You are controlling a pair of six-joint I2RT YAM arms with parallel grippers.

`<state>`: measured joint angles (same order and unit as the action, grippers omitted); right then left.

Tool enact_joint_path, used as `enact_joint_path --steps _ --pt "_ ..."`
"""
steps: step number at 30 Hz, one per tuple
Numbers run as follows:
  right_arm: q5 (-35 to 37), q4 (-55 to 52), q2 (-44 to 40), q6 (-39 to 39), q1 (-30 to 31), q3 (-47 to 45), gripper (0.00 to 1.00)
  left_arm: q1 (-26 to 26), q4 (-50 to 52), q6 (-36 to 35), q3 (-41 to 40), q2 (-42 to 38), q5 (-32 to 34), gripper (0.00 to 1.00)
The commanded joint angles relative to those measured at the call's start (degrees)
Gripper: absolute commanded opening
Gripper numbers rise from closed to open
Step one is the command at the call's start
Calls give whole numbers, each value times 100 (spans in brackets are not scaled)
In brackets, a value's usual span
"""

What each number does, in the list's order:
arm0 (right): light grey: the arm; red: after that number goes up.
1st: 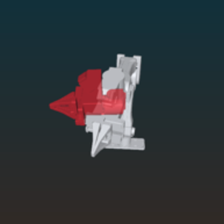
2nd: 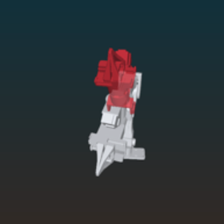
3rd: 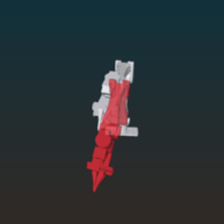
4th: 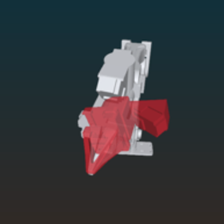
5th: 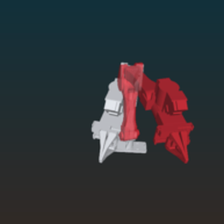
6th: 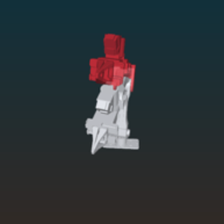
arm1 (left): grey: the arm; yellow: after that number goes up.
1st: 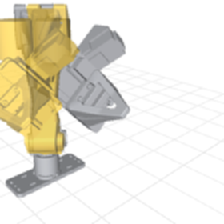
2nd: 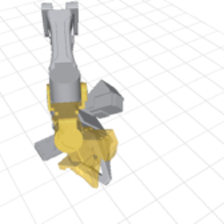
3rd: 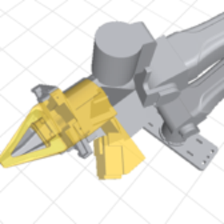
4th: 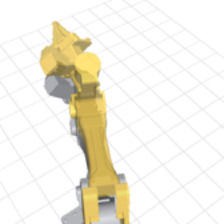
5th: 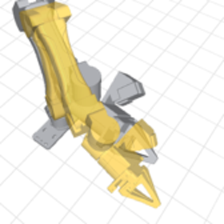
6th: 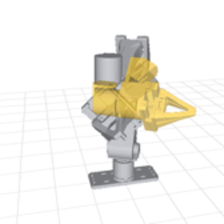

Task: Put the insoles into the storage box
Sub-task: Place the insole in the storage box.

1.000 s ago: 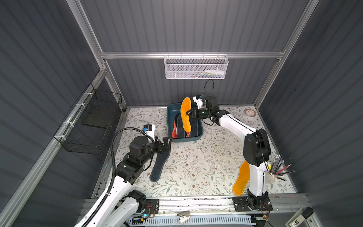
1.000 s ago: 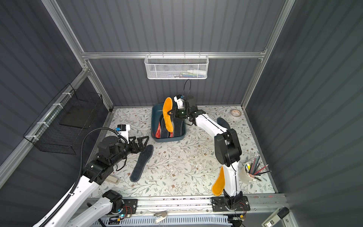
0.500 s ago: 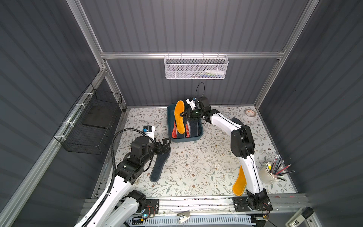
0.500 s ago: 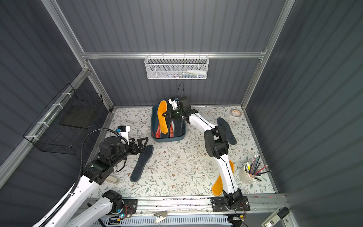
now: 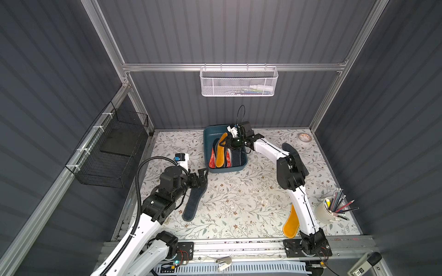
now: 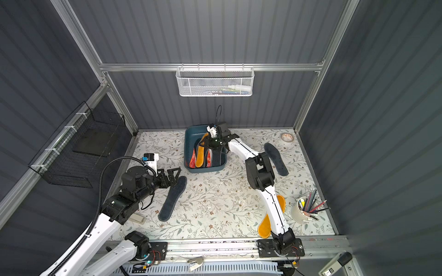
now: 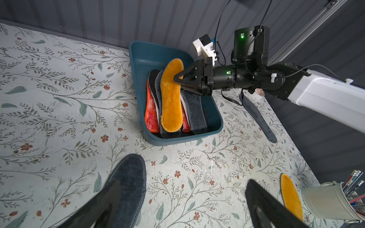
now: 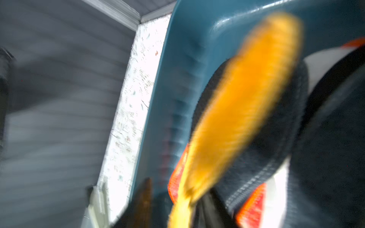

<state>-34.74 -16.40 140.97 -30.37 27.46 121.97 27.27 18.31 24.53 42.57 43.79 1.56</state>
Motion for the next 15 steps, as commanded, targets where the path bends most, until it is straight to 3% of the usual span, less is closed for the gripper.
enact_joint_path --steps 1,6,15 --pt "583 -548 -234 418 -10 216 63 -46 42 -125 -12 -1 28 100" --pt "1281 -1196 -824 730 1 144 81 -46 33 -147 -21 -16 98 100" --pt "2456 -776 -3207 778 -1 -2392 98 -46 -270 -177 -71 172 130 100"
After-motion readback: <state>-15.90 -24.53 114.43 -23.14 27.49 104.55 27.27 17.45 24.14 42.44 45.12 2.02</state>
